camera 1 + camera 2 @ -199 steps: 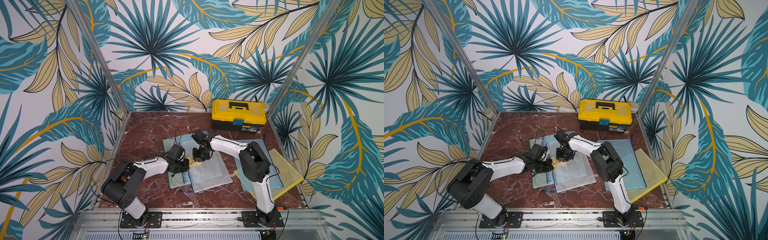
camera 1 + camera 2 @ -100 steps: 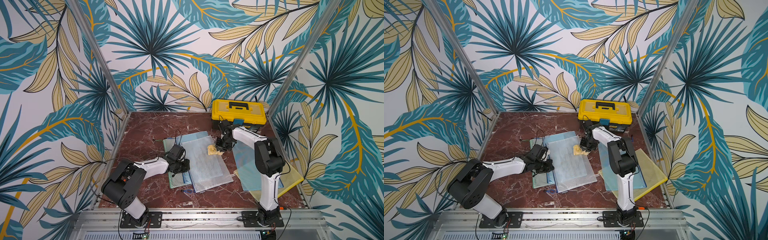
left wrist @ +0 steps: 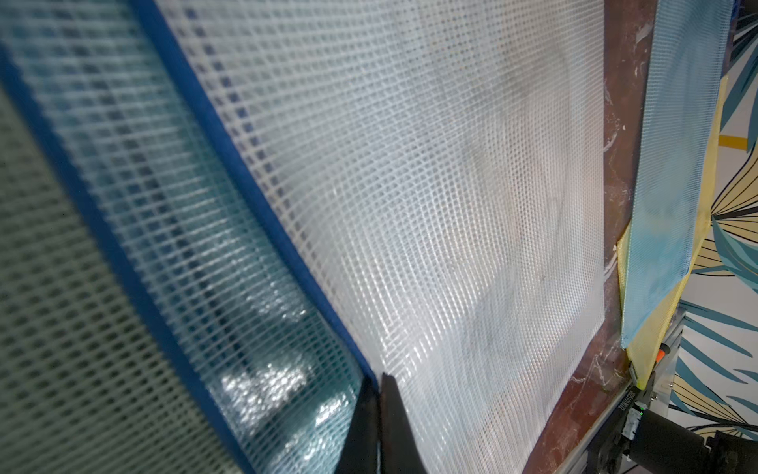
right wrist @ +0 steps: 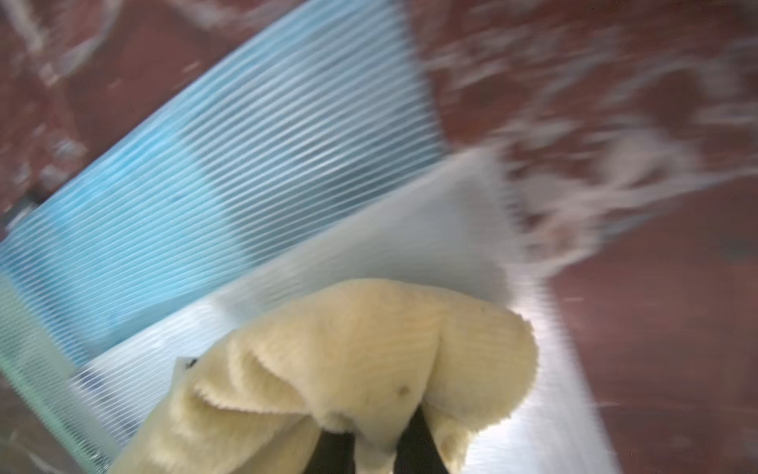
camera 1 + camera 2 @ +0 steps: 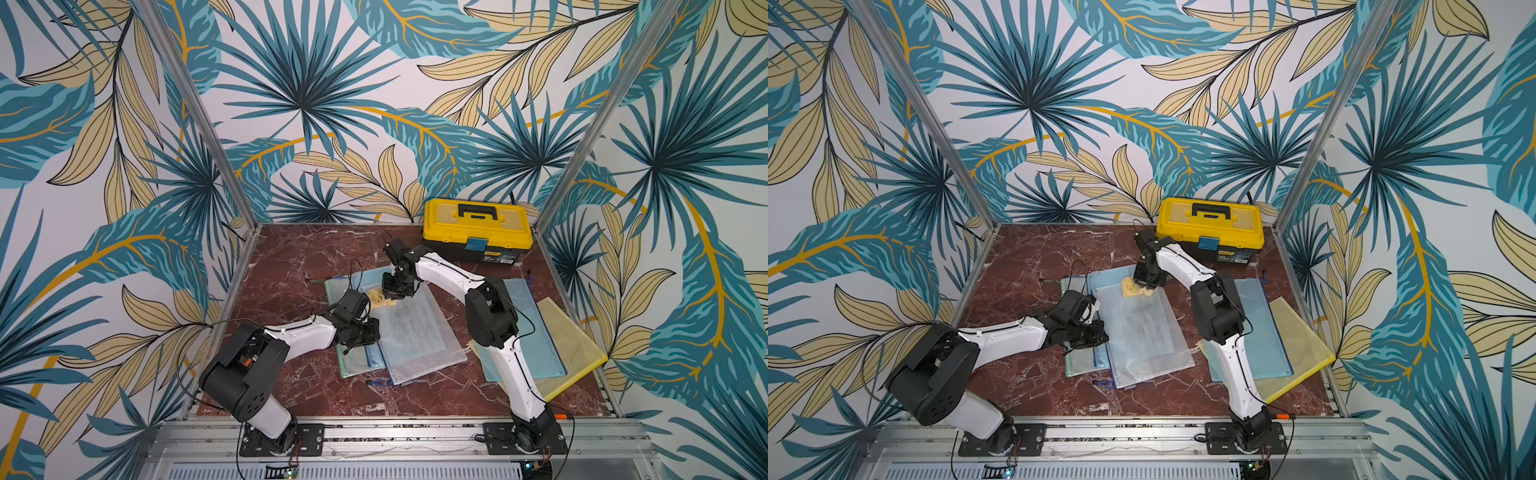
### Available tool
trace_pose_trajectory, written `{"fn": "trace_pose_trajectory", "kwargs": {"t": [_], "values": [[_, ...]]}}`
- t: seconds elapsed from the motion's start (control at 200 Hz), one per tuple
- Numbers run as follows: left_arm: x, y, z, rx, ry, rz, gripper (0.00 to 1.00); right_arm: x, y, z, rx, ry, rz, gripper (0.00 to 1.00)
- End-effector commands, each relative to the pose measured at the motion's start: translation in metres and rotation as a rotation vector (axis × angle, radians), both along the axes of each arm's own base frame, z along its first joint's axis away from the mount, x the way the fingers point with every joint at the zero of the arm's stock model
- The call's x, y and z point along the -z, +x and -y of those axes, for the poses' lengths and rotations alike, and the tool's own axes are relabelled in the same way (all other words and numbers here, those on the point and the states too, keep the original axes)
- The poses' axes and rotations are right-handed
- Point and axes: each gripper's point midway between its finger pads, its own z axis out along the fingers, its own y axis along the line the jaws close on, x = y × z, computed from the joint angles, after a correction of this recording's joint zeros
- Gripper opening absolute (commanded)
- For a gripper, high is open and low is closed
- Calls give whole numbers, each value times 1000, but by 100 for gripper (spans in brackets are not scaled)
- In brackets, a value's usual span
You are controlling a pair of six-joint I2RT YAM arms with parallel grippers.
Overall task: Wipe the document bag
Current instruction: Wipe the dirt from the document bag.
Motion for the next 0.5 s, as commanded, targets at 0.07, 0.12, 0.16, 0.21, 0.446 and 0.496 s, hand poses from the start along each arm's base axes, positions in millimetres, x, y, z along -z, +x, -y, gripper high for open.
{"fn": "trace_pose_trajectory", "kwargs": {"t": [0.07, 0.12, 0.16, 0.21, 0.446, 0.496], "values": [[1, -12, -2, 18, -9, -22, 0, 28, 11, 127, 222, -193, -75, 0], [1, -13, -1, 19, -11, -23, 0, 22, 11, 142, 243, -209, -78, 0], [1, -13, -1, 21, -11, -23, 0, 15, 11, 143, 238, -214, -67, 0], [1, -13, -1, 21, -11, -23, 0, 8, 11, 131, 219, -191, -52, 0], [1, -16, 1, 33, -23, -32, 0, 4, 4, 24, 55, -116, -5, 0], [0, -17, 2, 34, -27, -32, 0, 6, 6, 8, 40, -102, -1, 0]]}}
